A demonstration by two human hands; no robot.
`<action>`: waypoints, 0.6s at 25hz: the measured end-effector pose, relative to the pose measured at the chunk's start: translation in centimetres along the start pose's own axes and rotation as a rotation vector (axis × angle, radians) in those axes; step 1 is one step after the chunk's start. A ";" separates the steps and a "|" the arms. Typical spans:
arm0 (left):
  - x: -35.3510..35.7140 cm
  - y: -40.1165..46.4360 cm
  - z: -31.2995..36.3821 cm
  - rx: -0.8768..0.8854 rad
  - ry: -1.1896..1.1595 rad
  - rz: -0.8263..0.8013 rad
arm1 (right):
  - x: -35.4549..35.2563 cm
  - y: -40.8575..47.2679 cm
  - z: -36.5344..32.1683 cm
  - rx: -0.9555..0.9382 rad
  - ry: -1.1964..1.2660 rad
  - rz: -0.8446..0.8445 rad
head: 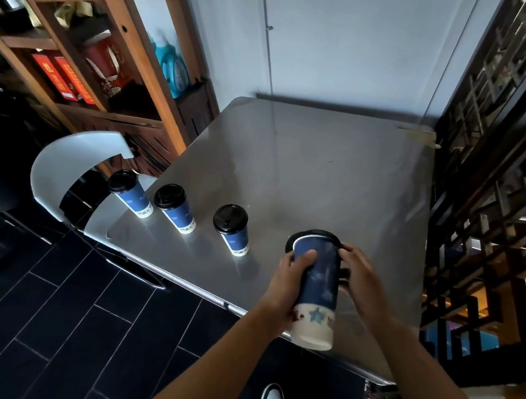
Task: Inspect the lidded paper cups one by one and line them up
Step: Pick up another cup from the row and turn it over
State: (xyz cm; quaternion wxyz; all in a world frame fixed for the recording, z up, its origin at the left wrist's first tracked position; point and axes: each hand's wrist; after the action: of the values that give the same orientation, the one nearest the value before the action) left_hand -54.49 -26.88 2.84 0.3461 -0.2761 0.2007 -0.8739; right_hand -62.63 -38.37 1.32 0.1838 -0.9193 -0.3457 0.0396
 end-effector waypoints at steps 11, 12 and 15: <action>-0.7 0.2 -0.4 0.384 1.235 -0.065 | -1.1 0.3 -0.2 -0.076 -0.372 -0.070; -0.5 0.2 -0.5 0.391 1.226 -0.069 | -1.2 0.2 0.0 -0.076 -0.372 -0.065; -0.4 0.6 -1.5 0.345 1.221 -0.113 | -1.8 -0.1 0.4 -0.071 -0.387 -0.102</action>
State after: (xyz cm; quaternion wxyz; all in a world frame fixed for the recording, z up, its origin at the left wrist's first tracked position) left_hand -54.87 -26.72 1.20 0.1622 0.3211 0.2032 -0.9106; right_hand -64.14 -39.35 0.85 0.0834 -0.8817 -0.4220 0.1941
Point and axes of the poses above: each hand's wrist, its own y-axis towards the middle knuckle, its own x-axis out of the palm, z = x × y, and after that the axes turned 2 degrees about -y, right-handed
